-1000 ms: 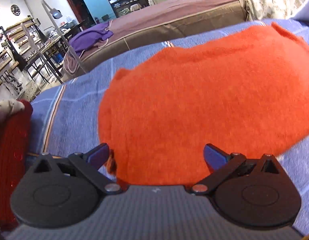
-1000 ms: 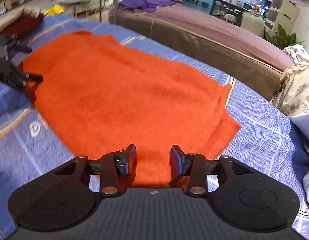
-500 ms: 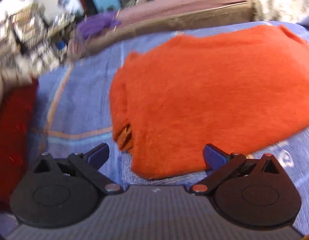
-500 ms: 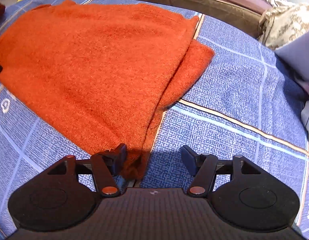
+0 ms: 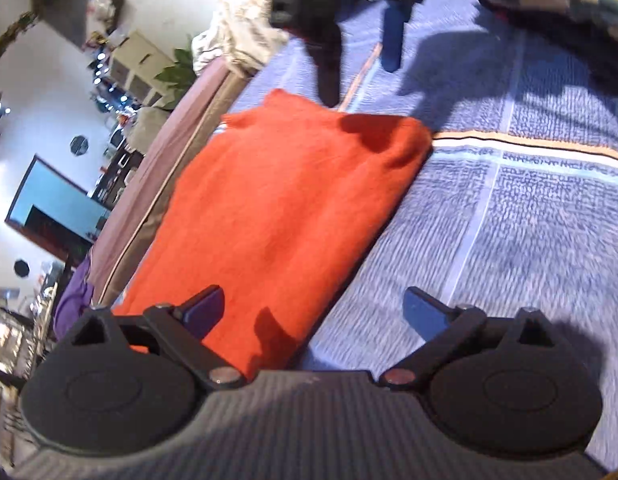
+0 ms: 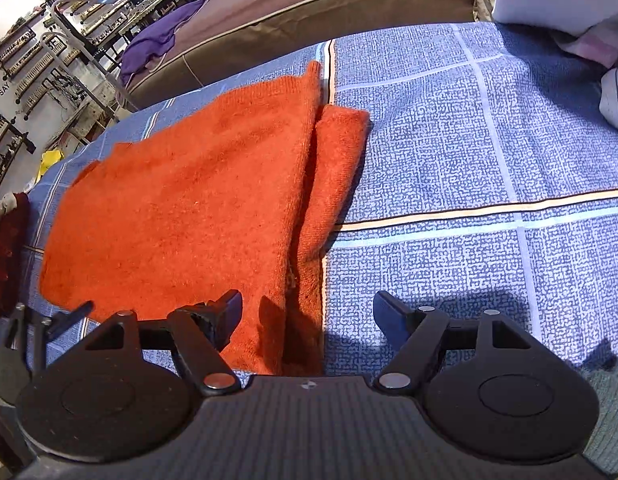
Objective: Fold small clothes
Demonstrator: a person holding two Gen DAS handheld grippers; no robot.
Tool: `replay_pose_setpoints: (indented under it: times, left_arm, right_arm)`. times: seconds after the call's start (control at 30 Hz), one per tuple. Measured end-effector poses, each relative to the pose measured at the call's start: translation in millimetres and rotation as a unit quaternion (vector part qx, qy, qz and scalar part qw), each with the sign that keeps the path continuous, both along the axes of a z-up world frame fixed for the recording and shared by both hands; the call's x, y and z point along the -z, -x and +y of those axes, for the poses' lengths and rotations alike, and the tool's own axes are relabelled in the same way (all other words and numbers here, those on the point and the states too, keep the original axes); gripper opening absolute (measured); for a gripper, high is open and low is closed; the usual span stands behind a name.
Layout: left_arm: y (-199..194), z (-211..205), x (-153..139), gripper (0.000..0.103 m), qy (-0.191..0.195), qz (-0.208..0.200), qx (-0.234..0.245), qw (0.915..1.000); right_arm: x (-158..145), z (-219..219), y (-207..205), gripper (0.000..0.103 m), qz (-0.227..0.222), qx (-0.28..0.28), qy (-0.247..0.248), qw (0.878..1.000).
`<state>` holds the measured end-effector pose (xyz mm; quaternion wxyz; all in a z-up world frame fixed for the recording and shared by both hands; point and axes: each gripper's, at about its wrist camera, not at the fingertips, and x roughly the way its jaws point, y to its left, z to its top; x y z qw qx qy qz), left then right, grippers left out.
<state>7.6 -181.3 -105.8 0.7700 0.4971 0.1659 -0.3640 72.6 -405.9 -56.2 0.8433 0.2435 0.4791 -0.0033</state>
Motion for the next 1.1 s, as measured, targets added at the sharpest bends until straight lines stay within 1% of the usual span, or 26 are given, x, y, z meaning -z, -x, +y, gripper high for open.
replay_pose_setpoints:
  times: [0.03,0.13,0.2,0.27,0.33,0.5,0.53,0.57,0.6,0.63,0.67,0.73,0.8,0.83,0.87,0.9,0.97,1.03,1.1]
  left_arm:
    - [0,-8,1,0.095,0.007,-0.009,0.004,0.9999]
    - [-3,-27,5,0.095,0.008,-0.013,0.012,0.9998]
    - [-5,-38,10,0.088,0.008,-0.012,0.02,0.9997]
    - [-6,-46,13,0.075,0.01,0.003,0.023,0.9997]
    - [-8,-53,15,0.071,0.018,0.014,0.019,0.9996]
    - [-15,-70,20,0.069,0.031,0.018,0.015,0.9992]
    - [-17,-73,19,0.064,0.034,0.023,0.015,0.999]
    - [-18,-76,20,0.056,0.037,0.031,0.015,0.9987]
    - [-18,-78,21,0.051,0.039,0.038,0.014,0.9984]
    - [-18,-79,21,0.044,0.041,0.041,0.014,0.9982]
    - [-18,-82,22,0.039,0.043,0.042,0.013,0.9981]
    - [-19,-81,23,0.035,0.053,0.046,0.006,0.9975]
    - [-24,-80,21,0.032,0.072,0.069,-0.01,0.995]
    - [-28,-78,19,0.031,0.08,0.081,-0.017,0.9933]
    - [-32,-75,17,0.029,0.088,0.095,-0.024,0.9913]
    - [-35,-72,14,0.028,0.095,0.107,-0.03,0.9893]
    - [-45,-65,4,0.02,0.113,0.137,-0.044,0.9832]
    - [-57,-54,-11,0.013,0.145,0.175,-0.062,0.9718]
    - [-67,-38,-27,0.012,0.181,0.2,-0.078,0.9599]
  right_arm:
    - [-3,1,6,0.103,0.001,0.003,-0.004,1.0]
    - [-3,-7,8,0.103,-0.006,0.017,-0.019,1.0]
    - [0,-15,3,0.103,-0.015,0.026,-0.045,0.999]
    - [7,-22,-5,0.103,-0.018,0.038,-0.083,0.996]
    - [15,-26,-14,0.103,-0.022,0.049,-0.113,0.992]
    - [32,-30,-36,0.103,-0.043,0.064,-0.161,0.984]
    - [34,-30,-39,0.103,-0.049,0.066,-0.172,0.982]
    - [36,-30,-43,0.103,-0.055,0.07,-0.179,0.98]
    - [37,-30,-45,0.103,-0.066,0.074,-0.186,0.978]
    - [38,-30,-48,0.103,-0.072,0.078,-0.193,0.976]
    - [38,-30,-52,0.103,-0.074,0.079,-0.196,0.975]
    - [37,-26,-58,0.103,-0.081,0.079,-0.193,0.975]
    - [36,-22,-61,0.102,-0.079,0.08,-0.18,0.977]
    - [36,-21,-62,0.071,-0.072,0.082,-0.171,0.979]
    - [38,-22,-63,0.051,-0.065,0.085,-0.171,0.979]
    - [40,-23,-62,0.04,-0.064,0.09,-0.182,0.977]
    - [40,-25,-60,0.037,-0.062,0.101,-0.193,0.974]
    - [31,-22,-57,0.03,-0.065,0.1,-0.183,0.976]
    - [17,-16,-56,0.027,-0.074,0.094,-0.169,0.978]
